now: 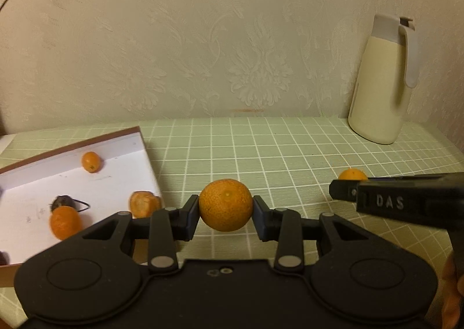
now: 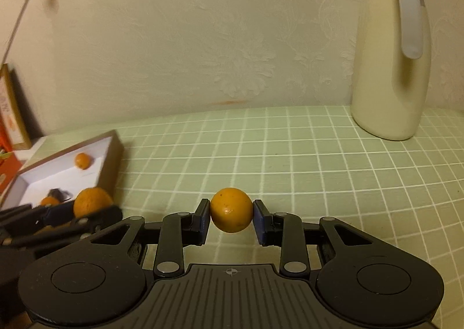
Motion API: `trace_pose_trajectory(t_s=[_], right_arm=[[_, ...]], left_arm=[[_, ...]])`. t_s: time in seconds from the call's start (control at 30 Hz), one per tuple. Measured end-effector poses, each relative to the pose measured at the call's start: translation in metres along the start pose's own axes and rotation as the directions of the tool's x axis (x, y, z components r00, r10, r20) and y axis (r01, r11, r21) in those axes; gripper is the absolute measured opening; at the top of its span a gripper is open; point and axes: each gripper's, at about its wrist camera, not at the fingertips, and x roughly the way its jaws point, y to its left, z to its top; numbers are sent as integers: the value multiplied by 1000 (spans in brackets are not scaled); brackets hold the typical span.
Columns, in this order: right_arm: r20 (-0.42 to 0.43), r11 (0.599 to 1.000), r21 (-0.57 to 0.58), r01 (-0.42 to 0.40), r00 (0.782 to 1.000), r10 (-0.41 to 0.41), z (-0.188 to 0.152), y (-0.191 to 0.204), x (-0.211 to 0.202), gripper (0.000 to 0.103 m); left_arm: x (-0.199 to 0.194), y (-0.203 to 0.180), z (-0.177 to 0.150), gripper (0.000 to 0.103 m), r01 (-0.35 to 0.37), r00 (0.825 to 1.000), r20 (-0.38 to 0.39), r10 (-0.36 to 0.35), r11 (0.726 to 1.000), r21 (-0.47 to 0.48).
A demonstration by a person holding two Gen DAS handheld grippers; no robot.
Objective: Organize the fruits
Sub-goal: 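Carry the large and small oranges over the white tray with both tools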
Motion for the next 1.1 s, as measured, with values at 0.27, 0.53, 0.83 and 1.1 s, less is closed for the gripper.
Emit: trace_pose_trajectory(t_s=[0.27, 0.53, 0.83, 1.1], right_arm=[[53, 997, -35, -67, 996, 68, -9, 39, -32, 32], [107, 982, -112, -151, 981, 163, -10, 92, -44, 32], [121, 954, -190, -231, 959, 256, -18, 148, -45, 32], [136, 937, -238, -256, 946, 293, -23, 178, -38, 32]], left_arm=[[-35, 23, -4, 29, -51, 998, 28, 51, 999, -2], [-73, 74, -13, 29, -172, 984, 39, 175, 982, -81], [-105, 131, -24, 29, -297, 951, 41, 308, 939, -171], [-118, 160, -28, 29, -350, 930, 38, 366, 910, -222]])
